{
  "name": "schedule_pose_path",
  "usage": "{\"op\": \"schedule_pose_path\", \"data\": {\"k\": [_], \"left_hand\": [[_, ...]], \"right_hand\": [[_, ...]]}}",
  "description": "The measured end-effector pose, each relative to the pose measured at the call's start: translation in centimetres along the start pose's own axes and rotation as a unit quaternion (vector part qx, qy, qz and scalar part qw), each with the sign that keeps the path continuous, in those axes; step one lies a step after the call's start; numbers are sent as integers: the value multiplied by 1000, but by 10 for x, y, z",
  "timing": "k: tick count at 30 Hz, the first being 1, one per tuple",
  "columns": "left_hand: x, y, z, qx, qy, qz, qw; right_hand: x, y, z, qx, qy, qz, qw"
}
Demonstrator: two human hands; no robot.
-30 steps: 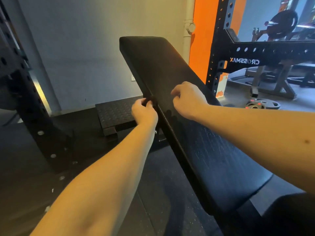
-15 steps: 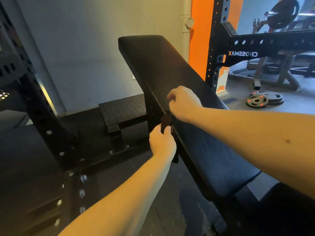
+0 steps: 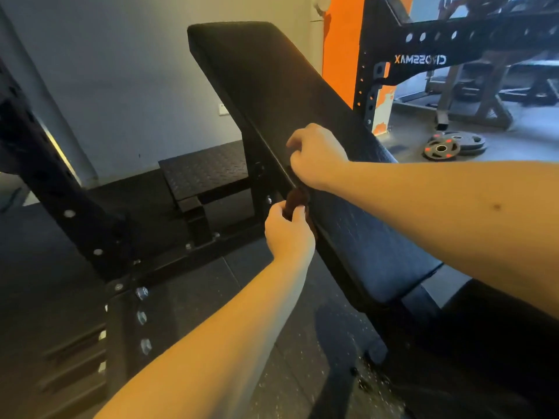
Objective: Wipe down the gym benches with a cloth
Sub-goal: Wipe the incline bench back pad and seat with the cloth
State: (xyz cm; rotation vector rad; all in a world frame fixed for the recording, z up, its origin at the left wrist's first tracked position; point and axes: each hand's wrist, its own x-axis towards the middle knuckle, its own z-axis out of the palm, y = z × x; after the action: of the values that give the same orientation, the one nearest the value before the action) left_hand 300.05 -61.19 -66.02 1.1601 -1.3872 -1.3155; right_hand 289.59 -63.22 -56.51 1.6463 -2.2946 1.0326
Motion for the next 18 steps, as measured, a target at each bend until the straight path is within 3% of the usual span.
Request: {"op": "schedule_pose_path", "data": {"k": [8, 13, 18], "left_hand": [[-46, -36, -9, 81, -95, 6, 992], [-80, -63, -14, 110, -183, -43, 976], [-46, -36, -25, 42, -98, -26, 994]], "right_hand": [[-6, -2, -13, -34, -14, -13, 999], [-7, -13, -13, -30, -28, -16, 999], [-13, -11, -7, -33, -28, -14, 999]]}}
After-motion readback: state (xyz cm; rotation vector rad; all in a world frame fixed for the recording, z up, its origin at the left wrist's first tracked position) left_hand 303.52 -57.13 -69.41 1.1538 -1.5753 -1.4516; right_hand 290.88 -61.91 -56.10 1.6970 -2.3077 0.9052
